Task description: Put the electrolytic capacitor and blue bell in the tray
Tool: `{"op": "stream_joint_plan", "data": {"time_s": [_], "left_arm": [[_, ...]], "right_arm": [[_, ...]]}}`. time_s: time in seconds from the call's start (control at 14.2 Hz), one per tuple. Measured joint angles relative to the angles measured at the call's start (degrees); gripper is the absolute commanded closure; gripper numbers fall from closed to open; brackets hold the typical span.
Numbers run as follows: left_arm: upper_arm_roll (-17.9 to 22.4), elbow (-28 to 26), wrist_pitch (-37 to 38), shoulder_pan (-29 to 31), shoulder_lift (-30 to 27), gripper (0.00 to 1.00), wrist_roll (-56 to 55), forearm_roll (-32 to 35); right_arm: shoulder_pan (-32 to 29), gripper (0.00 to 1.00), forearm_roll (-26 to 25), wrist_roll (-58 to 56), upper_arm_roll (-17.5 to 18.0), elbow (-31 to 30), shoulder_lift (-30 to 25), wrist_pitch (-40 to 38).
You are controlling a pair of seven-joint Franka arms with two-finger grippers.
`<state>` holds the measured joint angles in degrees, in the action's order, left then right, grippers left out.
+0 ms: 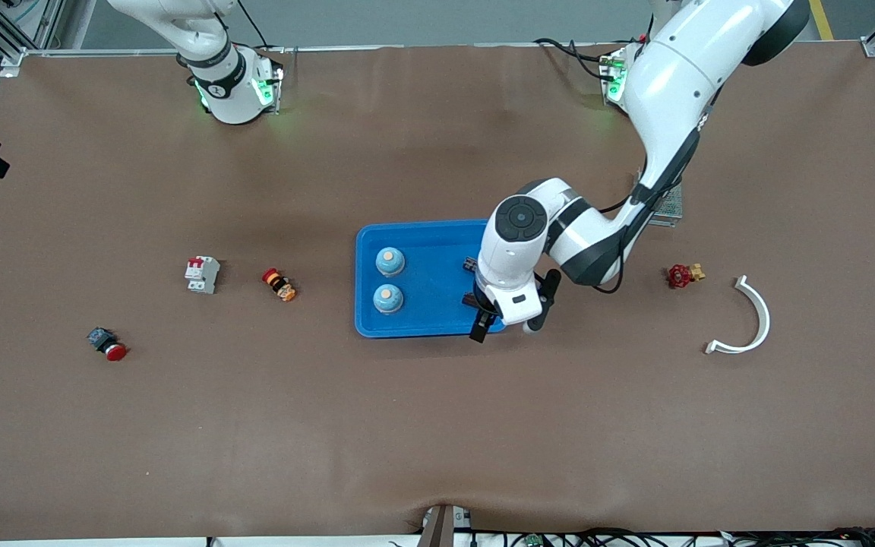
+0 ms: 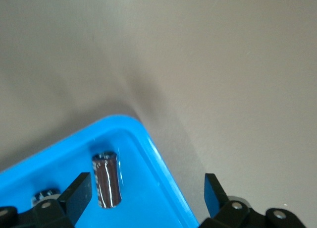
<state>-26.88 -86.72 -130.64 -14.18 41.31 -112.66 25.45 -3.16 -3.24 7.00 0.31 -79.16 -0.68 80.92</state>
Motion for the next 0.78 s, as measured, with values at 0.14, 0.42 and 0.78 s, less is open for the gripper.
{"op": "stream_joint_plan", "data": {"time_s": [0.14, 0.42, 0.78], "left_arm": [[0.0, 0.1, 3.1, 1.1, -2.2, 0.00, 4.4, 0.0], [0.0, 0.1, 9.6, 3.3, -6.4, 0.00, 12.8, 0.0], [0.0, 0.1, 14.2, 5.2, -9.4, 0.00, 20.6, 0.0]], "right_arm": [[0.0, 0.00, 0.5, 0.0, -0.1, 0.0, 0.1, 2.2], [0.0, 0.00, 0.5, -0.2, -1.5, 0.3, 2.2, 4.1], [0.0, 0.00, 0.5, -0.5, -2.2, 2.7, 5.3, 3.8]]}}
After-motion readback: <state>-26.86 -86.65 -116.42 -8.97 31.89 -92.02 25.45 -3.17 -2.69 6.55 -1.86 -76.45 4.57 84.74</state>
